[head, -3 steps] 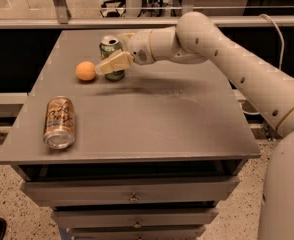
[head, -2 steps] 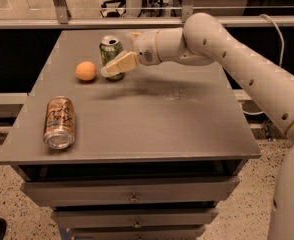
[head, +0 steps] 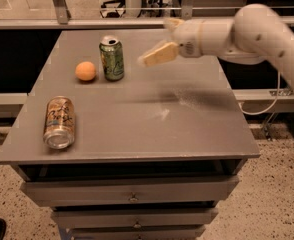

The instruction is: Move green can near orange

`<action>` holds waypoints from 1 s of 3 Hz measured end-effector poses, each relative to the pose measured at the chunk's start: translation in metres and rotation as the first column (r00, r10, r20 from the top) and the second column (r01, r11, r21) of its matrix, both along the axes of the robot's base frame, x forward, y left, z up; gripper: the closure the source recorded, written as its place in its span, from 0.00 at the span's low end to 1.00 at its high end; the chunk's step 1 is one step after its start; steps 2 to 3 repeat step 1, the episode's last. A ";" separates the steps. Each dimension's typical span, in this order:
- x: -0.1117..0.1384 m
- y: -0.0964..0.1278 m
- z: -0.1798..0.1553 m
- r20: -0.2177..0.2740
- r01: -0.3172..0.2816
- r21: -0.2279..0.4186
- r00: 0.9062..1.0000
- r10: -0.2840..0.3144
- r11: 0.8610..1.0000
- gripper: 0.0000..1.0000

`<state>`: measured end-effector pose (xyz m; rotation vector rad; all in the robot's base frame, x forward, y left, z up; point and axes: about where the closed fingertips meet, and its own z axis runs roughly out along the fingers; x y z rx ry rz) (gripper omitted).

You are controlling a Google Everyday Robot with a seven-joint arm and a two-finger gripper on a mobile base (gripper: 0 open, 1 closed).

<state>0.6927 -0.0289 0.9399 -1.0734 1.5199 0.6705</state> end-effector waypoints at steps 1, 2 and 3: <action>-0.002 -0.022 0.003 0.009 0.033 -0.002 0.999 -0.033 0.999 0.00; -0.002 -0.022 0.003 0.009 0.033 -0.002 0.999 -0.033 0.999 0.00; -0.002 -0.022 0.003 0.009 0.033 -0.002 0.999 -0.033 0.999 0.00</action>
Offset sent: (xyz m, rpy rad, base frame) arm 0.0000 0.0000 0.0000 0.0000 0.0000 0.0000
